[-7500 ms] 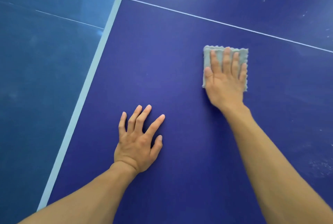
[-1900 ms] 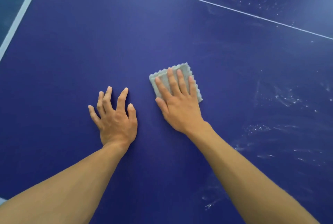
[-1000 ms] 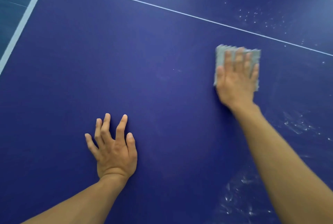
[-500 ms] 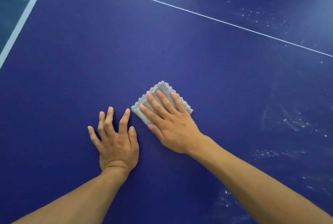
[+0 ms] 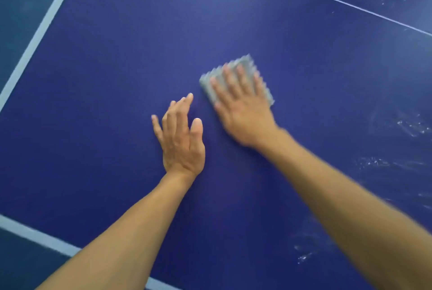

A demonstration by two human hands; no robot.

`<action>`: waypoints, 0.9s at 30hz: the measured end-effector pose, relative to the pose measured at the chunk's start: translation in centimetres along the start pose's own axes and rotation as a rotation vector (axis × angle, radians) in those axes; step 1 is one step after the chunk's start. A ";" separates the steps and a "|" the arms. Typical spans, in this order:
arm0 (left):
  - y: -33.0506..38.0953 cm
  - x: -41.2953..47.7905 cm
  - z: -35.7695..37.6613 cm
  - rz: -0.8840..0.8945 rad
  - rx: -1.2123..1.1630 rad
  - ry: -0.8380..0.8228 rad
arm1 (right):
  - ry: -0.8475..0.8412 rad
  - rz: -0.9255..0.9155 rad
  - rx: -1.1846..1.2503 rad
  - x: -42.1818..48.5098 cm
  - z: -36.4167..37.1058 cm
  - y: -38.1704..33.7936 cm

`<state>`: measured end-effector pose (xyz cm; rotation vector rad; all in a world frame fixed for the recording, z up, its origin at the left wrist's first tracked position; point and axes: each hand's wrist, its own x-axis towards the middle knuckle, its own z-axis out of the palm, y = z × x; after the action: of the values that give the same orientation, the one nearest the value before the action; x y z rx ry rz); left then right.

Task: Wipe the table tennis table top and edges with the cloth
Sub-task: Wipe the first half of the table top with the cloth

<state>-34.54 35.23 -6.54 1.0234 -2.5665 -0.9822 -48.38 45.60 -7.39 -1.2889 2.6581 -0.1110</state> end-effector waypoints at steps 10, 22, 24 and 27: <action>-12.6 -10.0 -10.3 0.002 0.394 0.012 | 0.026 -0.055 0.020 -15.0 2.4 -5.8; -17.3 -13.4 -12.3 -0.022 0.447 0.029 | -0.015 -0.076 0.069 -19.7 5.0 -17.8; -17.5 -13.4 -12.3 -0.018 0.451 0.028 | -0.074 -0.277 0.040 -22.9 5.8 -19.9; -17.7 -13.6 -12.3 -0.030 0.452 0.029 | -0.089 -0.361 -0.028 -24.1 5.4 -17.6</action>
<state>-10.01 28.63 -8.10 1.1676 -2.8217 -0.3887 -19.13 53.67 -6.88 -1.7265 2.3353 -0.0637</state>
